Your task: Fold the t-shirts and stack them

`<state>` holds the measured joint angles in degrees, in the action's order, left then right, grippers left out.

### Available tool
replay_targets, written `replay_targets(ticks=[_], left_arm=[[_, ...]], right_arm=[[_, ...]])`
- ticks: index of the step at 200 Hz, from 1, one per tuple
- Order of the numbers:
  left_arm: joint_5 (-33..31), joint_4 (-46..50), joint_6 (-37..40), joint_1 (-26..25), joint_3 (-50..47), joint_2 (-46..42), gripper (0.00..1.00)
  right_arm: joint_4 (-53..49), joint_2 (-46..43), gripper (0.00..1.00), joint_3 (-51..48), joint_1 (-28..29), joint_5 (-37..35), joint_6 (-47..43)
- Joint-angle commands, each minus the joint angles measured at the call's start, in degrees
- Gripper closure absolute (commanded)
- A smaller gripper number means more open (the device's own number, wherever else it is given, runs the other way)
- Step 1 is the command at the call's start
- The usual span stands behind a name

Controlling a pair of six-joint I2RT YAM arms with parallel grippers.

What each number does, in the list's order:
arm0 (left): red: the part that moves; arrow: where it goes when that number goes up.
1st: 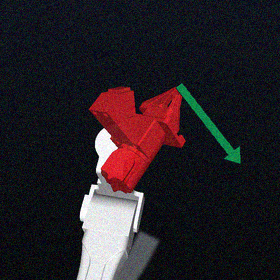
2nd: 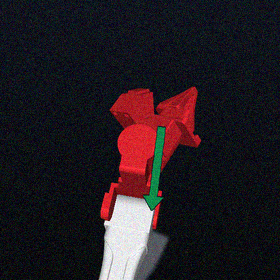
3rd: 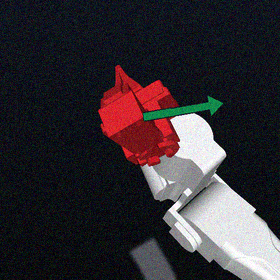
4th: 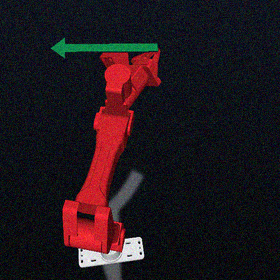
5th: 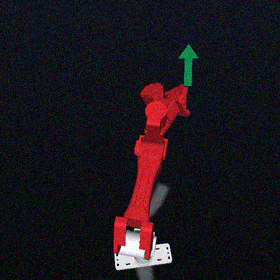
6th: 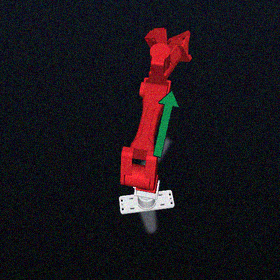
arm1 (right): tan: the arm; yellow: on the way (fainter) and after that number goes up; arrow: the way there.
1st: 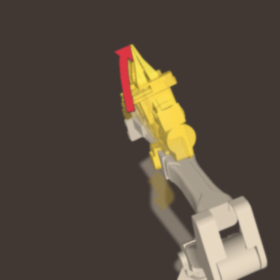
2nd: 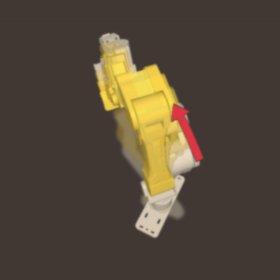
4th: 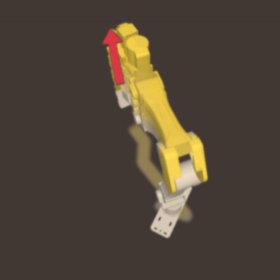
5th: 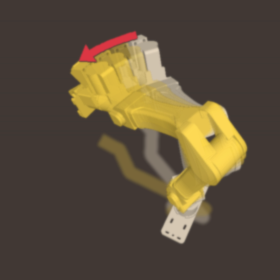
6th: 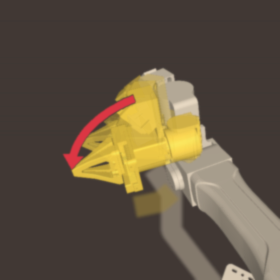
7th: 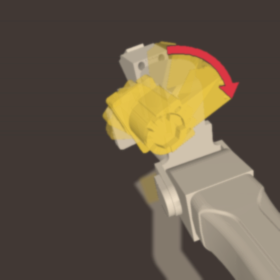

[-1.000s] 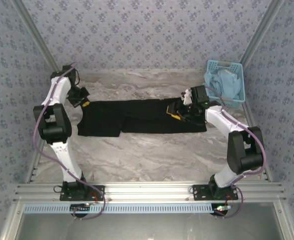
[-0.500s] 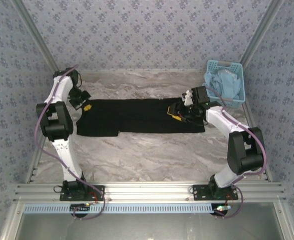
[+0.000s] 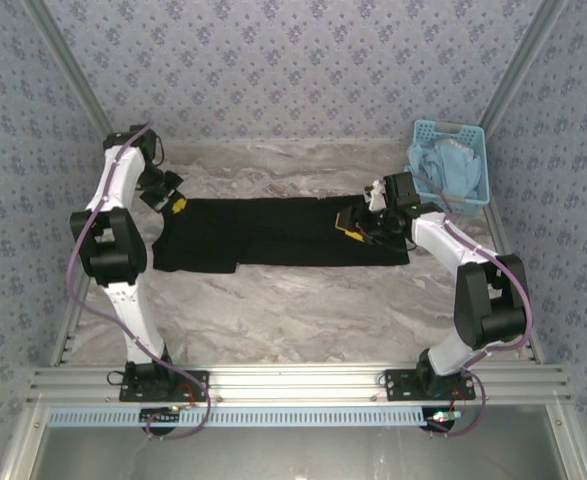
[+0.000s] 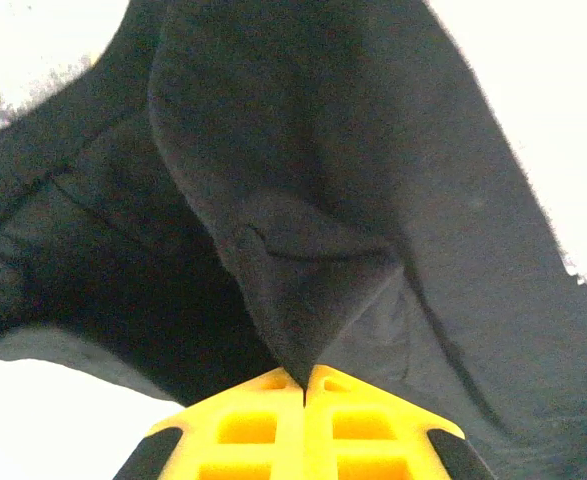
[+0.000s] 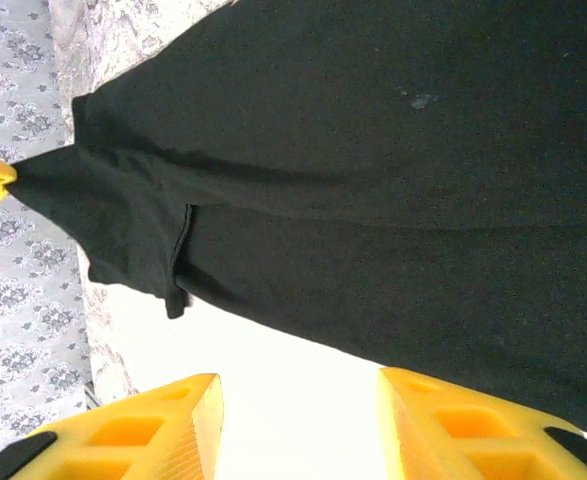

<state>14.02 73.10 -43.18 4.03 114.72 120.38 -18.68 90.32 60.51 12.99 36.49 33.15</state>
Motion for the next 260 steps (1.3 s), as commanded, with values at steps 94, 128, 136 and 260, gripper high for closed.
replay_targets(ticks=[94,128,136,260], left_arm=[[-1.39,7.98,0.25,3.26,23.04,21.18,1.0],[-12.89,8.59,3.76,2.02,23.59,18.72,0.45],[-15.62,7.65,4.55,1.34,20.5,16.02,0.42],[-0.84,-25.33,10.89,5.71,-21.6,0.52,0.63]], right_arm=[[-2.71,1.18,0.54,0.72,-1.22,0.6,-1.73],[-2.52,1.63,0.54,1.28,-1.22,0.35,-1.77],[-2.49,1.61,0.54,1.21,-1.22,0.34,-1.68],[-1.57,1.87,0.54,1.64,0.09,1.04,-1.29]])
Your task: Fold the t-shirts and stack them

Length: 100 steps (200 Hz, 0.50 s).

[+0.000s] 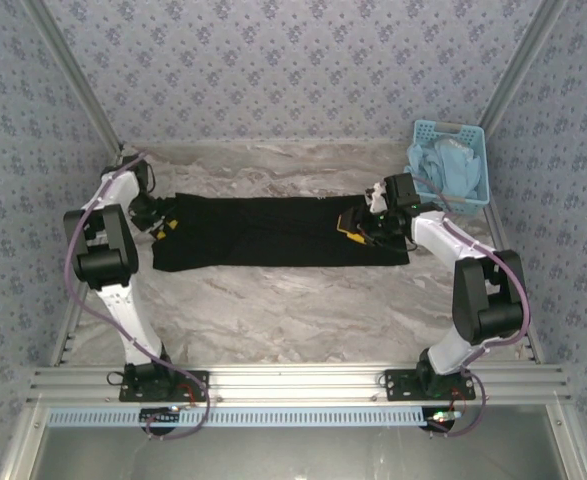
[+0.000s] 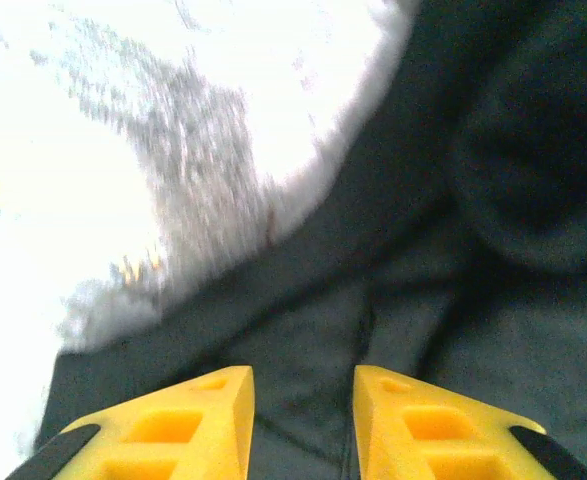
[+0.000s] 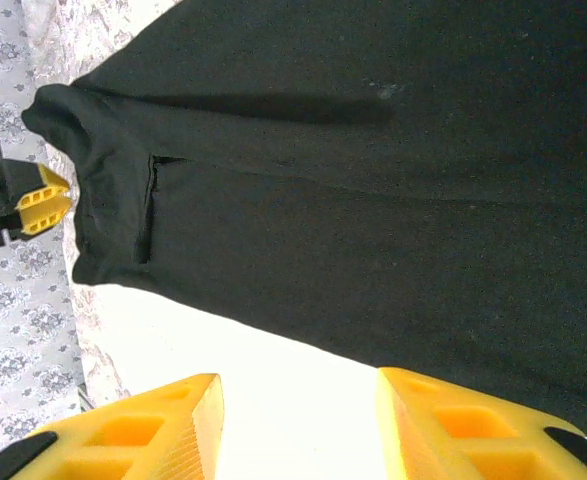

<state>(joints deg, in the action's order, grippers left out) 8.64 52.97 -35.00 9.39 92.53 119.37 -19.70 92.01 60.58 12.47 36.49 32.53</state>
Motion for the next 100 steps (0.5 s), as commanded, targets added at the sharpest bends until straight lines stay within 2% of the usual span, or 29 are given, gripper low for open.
replay_targets(ticks=[1,55,100], left_arm=[[4.63,-5.31,2.73,0.36,0.61,1.59,0.63],[6.1,-6.88,2.34,0.24,0.94,2.8,0.64],[6.46,-7.96,2.39,-0.31,-2.1,0.34,0.66]], right_arm=[[-0.53,0.1,0.54,1.57,0.62,1.04,-0.65],[-1.43,-0.13,0.54,1.41,0.87,0.6,-0.72],[-1.56,-0.07,0.54,1.47,0.87,0.36,-0.72]])
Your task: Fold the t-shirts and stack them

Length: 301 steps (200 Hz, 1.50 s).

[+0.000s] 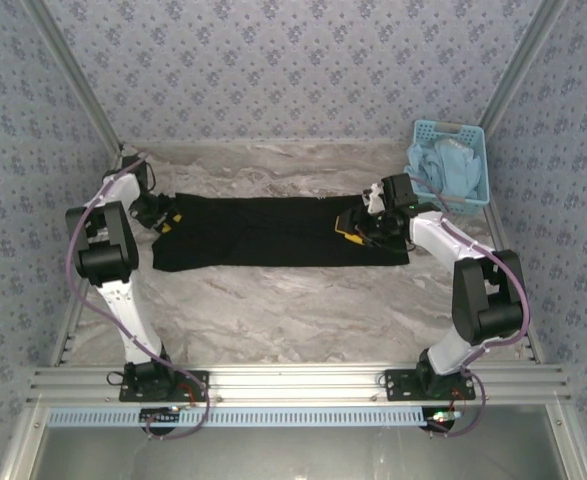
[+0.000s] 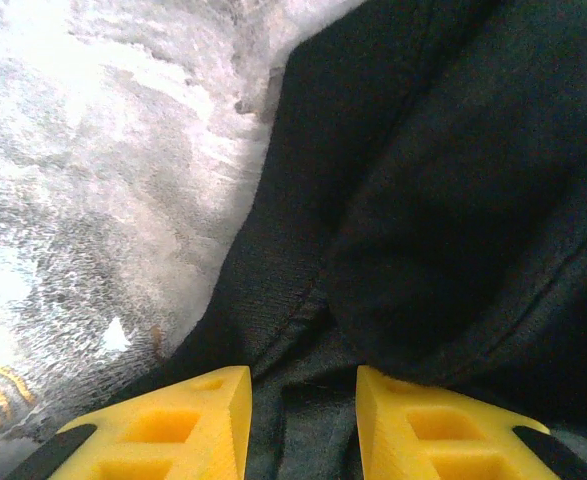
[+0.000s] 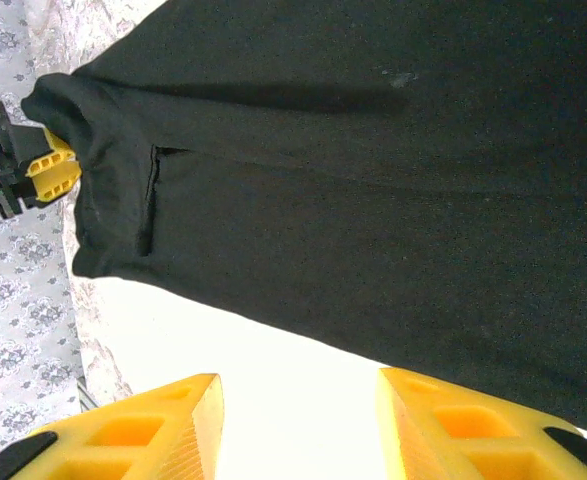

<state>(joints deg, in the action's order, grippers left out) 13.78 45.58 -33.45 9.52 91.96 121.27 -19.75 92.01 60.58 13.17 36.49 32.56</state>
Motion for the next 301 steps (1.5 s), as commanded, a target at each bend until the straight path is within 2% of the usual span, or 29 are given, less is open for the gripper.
replay_targets(ticks=[1,46,69,152,209,258,301], left_arm=[[1.33,-0.49,0.84,-0.45,-1.48,-1.48,0.67],[1.53,0.04,1.06,-0.75,-1.41,-0.11,0.74],[0.67,0.11,0.84,-1.0,-1.22,-0.99,0.81],[-2.26,4.72,1.55,-2.45,1.19,-2.6,0.85],[-7.22,6.08,2.6,-3.18,1.04,-5.36,1.0],[-12.48,11.89,0.5,-3.6,-1.41,-10.3,1.0],[-11.99,14.23,-2.74,-4.24,-8.8,-15.98,1.0]], right_arm=[[-1.52,-0.07,0.54,1.47,0.14,0.39,-0.7],[-2.0,-0.05,0.54,1.73,0.11,0.67,-0.91],[-1.97,-0.24,0.54,1.32,0.17,0.52,-1.0],[-0.64,-0.07,0.54,0.86,0.37,0.38,-0.3],[-0.27,-0.31,0.54,0.43,0.57,0.39,-0.28],[0.15,-0.3,0.54,0.24,0.81,0.52,0.01],[1.1,-0.1,0.54,0.15,1.0,0.6,0.4]])
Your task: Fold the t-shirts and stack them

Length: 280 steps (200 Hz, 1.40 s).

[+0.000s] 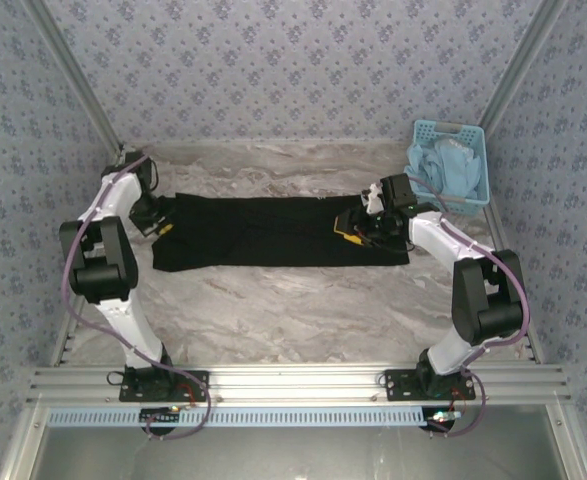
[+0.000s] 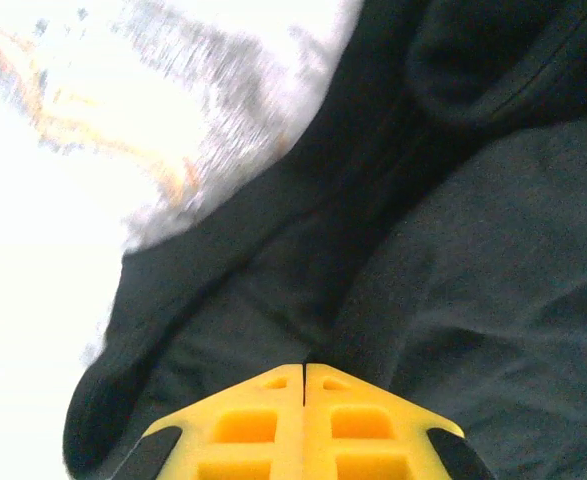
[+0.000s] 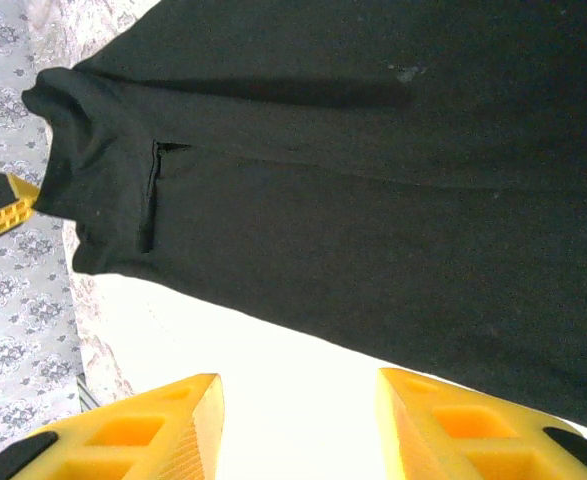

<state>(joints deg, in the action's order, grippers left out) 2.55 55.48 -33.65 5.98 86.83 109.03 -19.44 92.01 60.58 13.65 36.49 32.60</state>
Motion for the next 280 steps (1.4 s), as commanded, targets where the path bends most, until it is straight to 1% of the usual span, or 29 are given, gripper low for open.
replay_targets(ticks=[1,52,111,127,141,146,154,163,171,178,191,213,224,241,252,280], left_arm=[[-0.77,4.35,-2.64,-0.75,-3.81,-3.78,1.0],[-3.53,5.33,-3.79,-1.02,-8.68,-6.44,1.0],[-6.15,3.91,-1.04,-0.88,-12.22,-5.38,1.0],[-8.68,4.28,-0.37,-1.18,-12.25,-5.11,0.88],[-11.66,4.36,-0.26,-2.79,-12.39,-7.0,0.68],[-12.71,4.37,-0.27,-3.71,-12.18,-8.04,0.63],[-14.16,4.37,-0.32,-5.52,-11.95,-9.79,0.57],[-15.24,4.24,-0.77,-7.61,-11.66,-11.73,0.56],[-14.19,3.3,-0.94,-9.58,-11.86,-13.35,0.56],[-12.65,1.6,-0.67,-11.54,-12.29,-14.49,0.59],[-6.2,-4.36,2.12,-15.12,-14.34,-16.09,0.65],[1.78,-9.81,6.87,-19.94,-14.67,-13.21,0.66],[2.38,-9.36,9.23,-21.77,-13.02,-10.28,0.66],[0.42,-8.59,12.61,-23.82,-11.08,-6.96,0.64],[-0.29,-8.29,13.91,-24.25,-10.32,-5.09,0.63],[-2.63,-8.67,15.9,-24.96,-9.37,-2.13,0.59]], right_arm=[[0.8,-0.13,0.54,0.16,0.51,0.64,0.36],[0.99,-0.42,0.54,0.16,0.99,0.81,0.38],[0.56,-1.91,0.54,-0.89,1.24,0.37,0.36],[-0.05,-2.14,0.54,-0.9,1.35,0.35,0.01],[-0.03,-2.57,0.54,-1.23,1.38,0.29,0.08],[-0.07,-2.67,0.54,-1.3,1.35,0.27,0.1],[-0.16,-2.88,0.54,-1.46,1.38,0.25,0.09],[-0.12,-3.1,0.54,-1.68,1.34,0.18,0.07],[-0.06,-3.23,0.54,-1.93,1.4,0.14,0.17],[0.0,-3.26,0.54,-2.03,1.45,0.16,0.18],[0.29,-3.17,0.54,-2.23,1.53,0.16,0.34],[0.93,-3.24,0.54,-2.22,1.59,0.32,0.53],[1.6,-3.48,0.53,-2.17,1.73,1.03,0.22],[4.4,-4.82,0.51,-3.07,1.94,2.69,0.62],[5.7,-5.79,0.5,-3.61,2.07,3.06,0.97],[5.39,-6.71,0.5,-3.94,2.06,3.04,1.56]])
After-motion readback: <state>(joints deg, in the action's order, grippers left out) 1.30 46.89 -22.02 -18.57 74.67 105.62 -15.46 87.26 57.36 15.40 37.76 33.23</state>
